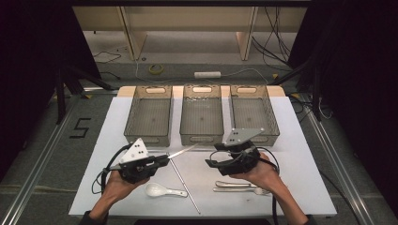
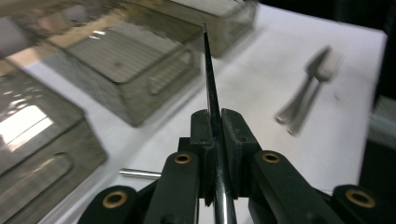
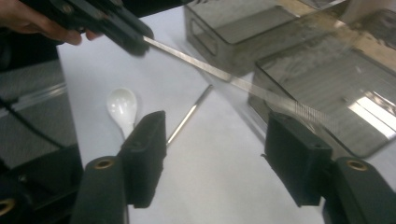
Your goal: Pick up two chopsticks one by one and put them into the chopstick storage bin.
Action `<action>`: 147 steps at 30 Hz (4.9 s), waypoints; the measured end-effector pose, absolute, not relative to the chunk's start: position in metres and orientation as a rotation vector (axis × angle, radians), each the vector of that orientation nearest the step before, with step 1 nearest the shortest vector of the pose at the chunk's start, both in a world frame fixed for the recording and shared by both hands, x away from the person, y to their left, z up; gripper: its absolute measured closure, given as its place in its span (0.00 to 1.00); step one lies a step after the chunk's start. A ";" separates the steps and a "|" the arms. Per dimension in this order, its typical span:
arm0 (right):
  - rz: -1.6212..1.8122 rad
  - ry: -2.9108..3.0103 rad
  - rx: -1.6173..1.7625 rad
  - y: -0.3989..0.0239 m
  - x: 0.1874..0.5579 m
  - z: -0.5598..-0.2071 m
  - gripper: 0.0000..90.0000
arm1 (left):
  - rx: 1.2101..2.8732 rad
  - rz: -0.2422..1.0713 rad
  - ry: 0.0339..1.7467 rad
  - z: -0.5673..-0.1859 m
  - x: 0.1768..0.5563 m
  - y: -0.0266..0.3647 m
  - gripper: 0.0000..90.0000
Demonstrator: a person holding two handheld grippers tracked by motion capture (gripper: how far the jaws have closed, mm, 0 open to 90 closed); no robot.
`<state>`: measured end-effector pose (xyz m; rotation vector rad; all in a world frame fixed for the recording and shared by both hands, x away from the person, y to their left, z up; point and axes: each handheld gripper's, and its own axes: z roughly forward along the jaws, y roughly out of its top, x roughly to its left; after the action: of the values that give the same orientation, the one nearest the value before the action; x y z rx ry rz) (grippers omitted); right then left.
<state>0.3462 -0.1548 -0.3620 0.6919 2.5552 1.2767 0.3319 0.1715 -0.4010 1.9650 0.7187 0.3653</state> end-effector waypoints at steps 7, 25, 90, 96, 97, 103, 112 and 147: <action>1.316 2.451 0.864 -0.175 0.337 -0.386 0.38 | 1.841 0.436 0.874 -0.395 0.345 0.190 0.92; 1.307 2.445 0.966 -0.202 0.320 -0.413 0.38 | 1.690 0.667 1.134 -0.393 0.401 0.230 0.92; 1.361 2.474 0.944 -0.204 0.306 -0.417 0.31 | 2.146 0.415 0.783 -0.369 0.418 0.156 0.25; 1.362 2.474 0.946 -0.204 0.306 -0.417 0.31 | 2.264 0.363 0.677 -0.376 0.411 0.140 0.24; 1.363 2.474 0.945 -0.204 0.306 -0.417 0.31 | 2.277 0.345 0.665 -0.378 0.411 0.137 0.23; 1.384 2.453 0.948 -0.206 0.304 -0.417 0.31 | 2.381 0.308 0.575 -0.394 0.407 0.123 0.22; 1.421 2.387 0.952 -0.209 0.301 -0.417 0.31 | 2.484 0.258 0.503 -0.415 0.405 0.110 0.22; 1.402 2.430 0.947 -0.206 0.303 -0.421 0.30 | 2.790 0.116 0.277 -0.461 0.410 0.090 0.24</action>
<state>0.3028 -0.2060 -0.4208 0.9472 2.4302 1.4024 0.4096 0.0898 -0.4605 2.7903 0.2773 0.1164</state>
